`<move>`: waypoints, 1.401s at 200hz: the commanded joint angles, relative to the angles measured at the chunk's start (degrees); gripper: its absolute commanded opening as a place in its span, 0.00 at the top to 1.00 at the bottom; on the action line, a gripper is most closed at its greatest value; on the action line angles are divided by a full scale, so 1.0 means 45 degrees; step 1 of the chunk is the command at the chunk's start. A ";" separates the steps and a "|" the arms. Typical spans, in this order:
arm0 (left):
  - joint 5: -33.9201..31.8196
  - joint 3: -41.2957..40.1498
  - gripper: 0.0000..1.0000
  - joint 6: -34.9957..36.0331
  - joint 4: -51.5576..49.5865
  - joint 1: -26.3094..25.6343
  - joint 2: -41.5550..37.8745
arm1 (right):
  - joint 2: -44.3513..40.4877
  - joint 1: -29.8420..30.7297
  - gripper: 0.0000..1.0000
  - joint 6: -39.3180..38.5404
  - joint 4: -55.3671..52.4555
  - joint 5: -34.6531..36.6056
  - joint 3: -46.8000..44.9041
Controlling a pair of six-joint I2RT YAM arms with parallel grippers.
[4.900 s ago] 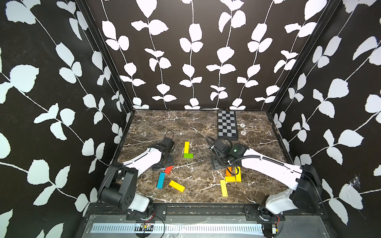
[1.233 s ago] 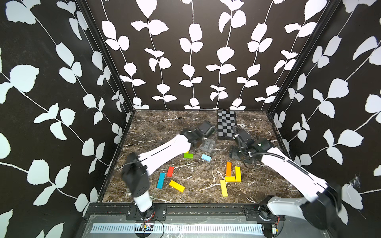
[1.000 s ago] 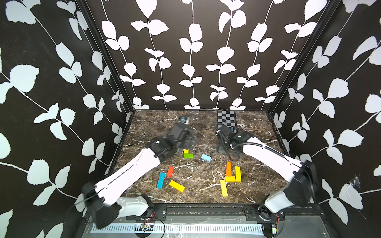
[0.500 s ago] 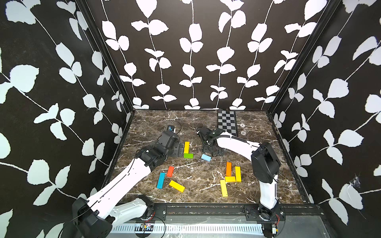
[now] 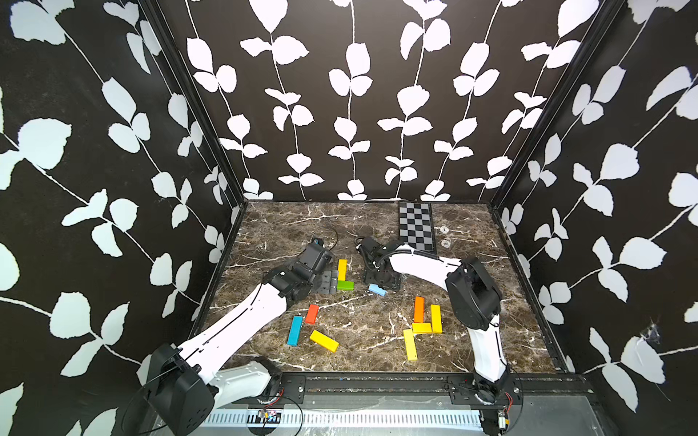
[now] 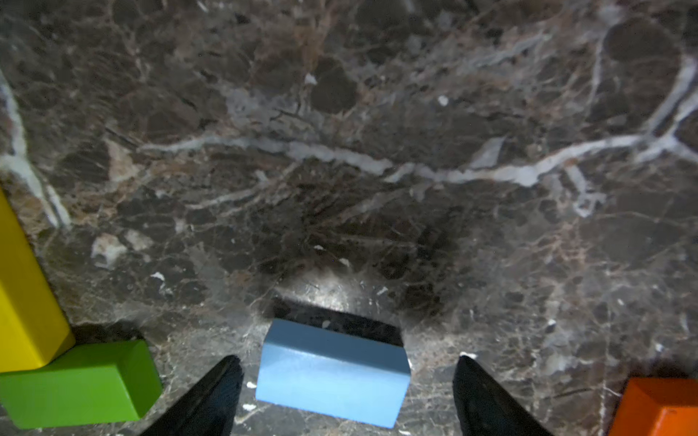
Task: Assemble the letter h with building blocks
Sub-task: Assemble the building block at the center of the board.
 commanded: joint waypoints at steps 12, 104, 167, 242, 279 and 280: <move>0.0317 -0.0258 0.09 -0.0162 0.0171 0.0122 0.0080 | 0.0305 0.0129 0.20 0.0472 0.0168 -0.0314 -0.0252; 0.1570 -0.0888 0.14 -0.0721 0.0370 0.1625 0.0828 | -0.0284 0.0603 0.43 -0.1244 0.1454 -0.0622 -0.1206; 0.4111 -0.1061 0.23 -0.0852 0.0969 0.2926 0.1973 | 0.0890 0.0688 0.43 -0.2573 0.0817 -0.0643 0.0747; 0.4354 -0.0960 0.25 -0.0754 0.1005 0.3015 0.2299 | 0.1060 0.0466 0.23 -0.2397 0.0843 -0.0828 0.0760; 0.4546 -0.0851 0.27 -0.0716 0.0962 0.3016 0.2362 | 0.0085 0.0230 0.14 -0.2099 0.1687 -0.1199 0.0000; 0.4560 -0.0841 0.27 -0.0720 0.0957 0.3016 0.2362 | 0.0055 0.0218 0.14 -0.2082 0.1736 -0.1228 -0.0046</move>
